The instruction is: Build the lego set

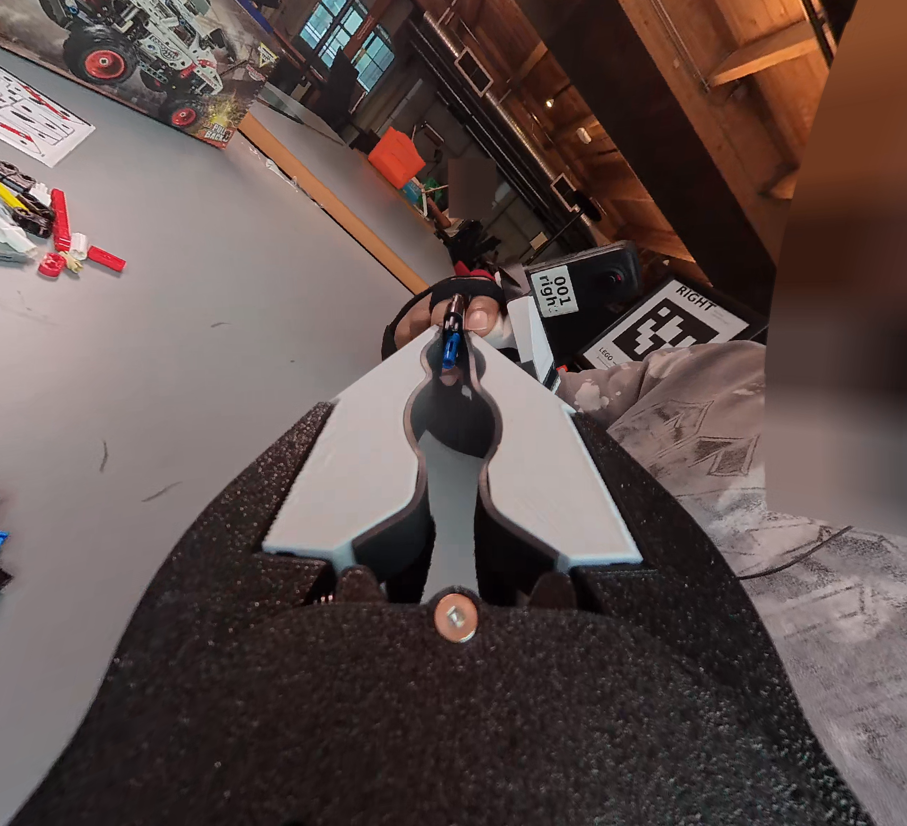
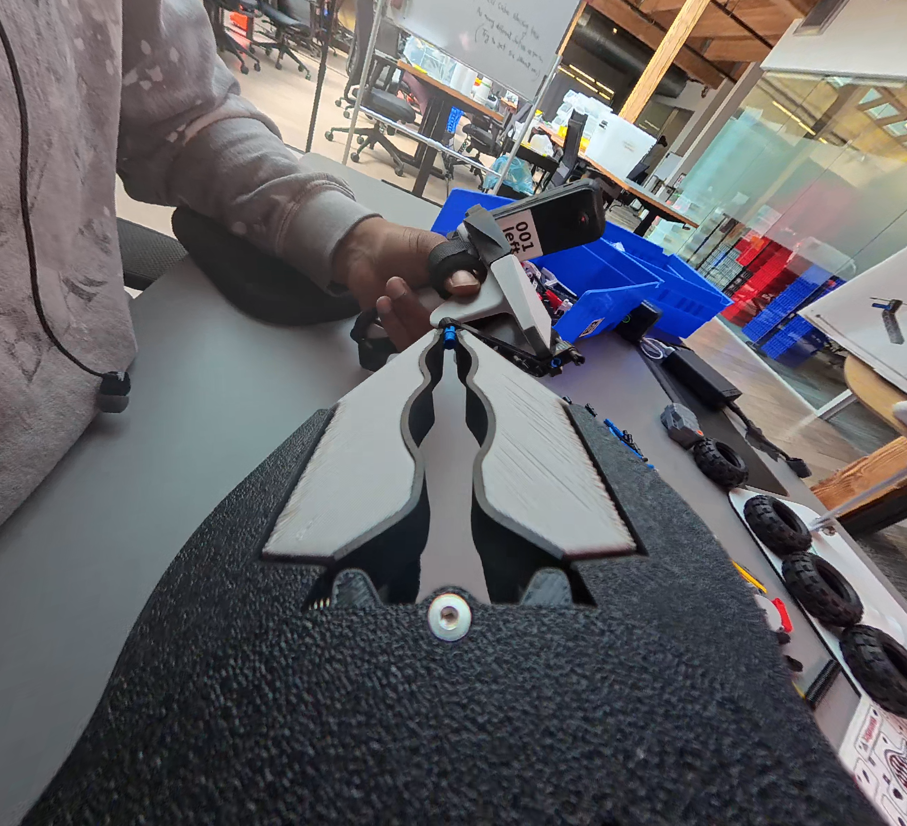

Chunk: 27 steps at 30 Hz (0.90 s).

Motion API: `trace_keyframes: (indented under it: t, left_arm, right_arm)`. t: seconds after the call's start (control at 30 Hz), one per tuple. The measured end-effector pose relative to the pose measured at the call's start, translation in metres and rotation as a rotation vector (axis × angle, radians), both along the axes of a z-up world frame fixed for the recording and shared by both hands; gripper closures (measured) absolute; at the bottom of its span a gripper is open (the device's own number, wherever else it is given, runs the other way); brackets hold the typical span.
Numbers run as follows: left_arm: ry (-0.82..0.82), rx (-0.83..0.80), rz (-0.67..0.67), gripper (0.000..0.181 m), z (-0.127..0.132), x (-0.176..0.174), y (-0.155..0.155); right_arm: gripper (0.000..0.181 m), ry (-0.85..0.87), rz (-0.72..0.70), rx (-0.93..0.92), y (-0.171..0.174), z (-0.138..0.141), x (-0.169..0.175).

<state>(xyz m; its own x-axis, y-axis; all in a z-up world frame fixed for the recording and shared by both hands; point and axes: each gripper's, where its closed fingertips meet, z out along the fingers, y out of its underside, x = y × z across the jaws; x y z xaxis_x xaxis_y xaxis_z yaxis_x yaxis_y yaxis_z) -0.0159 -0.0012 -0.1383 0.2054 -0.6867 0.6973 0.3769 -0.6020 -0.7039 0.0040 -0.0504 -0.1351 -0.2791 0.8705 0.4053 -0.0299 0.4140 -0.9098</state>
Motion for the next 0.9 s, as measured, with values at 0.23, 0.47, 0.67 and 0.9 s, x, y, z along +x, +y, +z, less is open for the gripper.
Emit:
trace_keyframes:
  t: [0.23, 0.47, 0.67, 0.9]
  left_arm:
    - [-0.049, -0.052, -0.014, 0.177, -0.0001, 0.0075, -0.0018]
    - [-0.015, -0.055, 0.069, 0.176, -0.0022, 0.0037, 0.0033]
    - [-0.052, -0.075, 0.134, 0.176, -0.0017, 0.0010, 0.0076]
    - [-0.039, -0.071, 0.168, 0.176, -0.0014, 0.0013, 0.0082]
  right_arm:
    - [0.177, 0.017, 0.021, 0.033, -0.0049, 0.0024, 0.0019]
    - [0.177, -0.004, 0.009, -0.015, -0.0005, -0.0015, -0.0001]
    - [0.177, 0.040, -0.001, -0.111, 0.0037, 0.0030, -0.0036]
    - [0.177, 0.038, 0.005, -0.129, 0.0016, 0.0025, -0.0069]
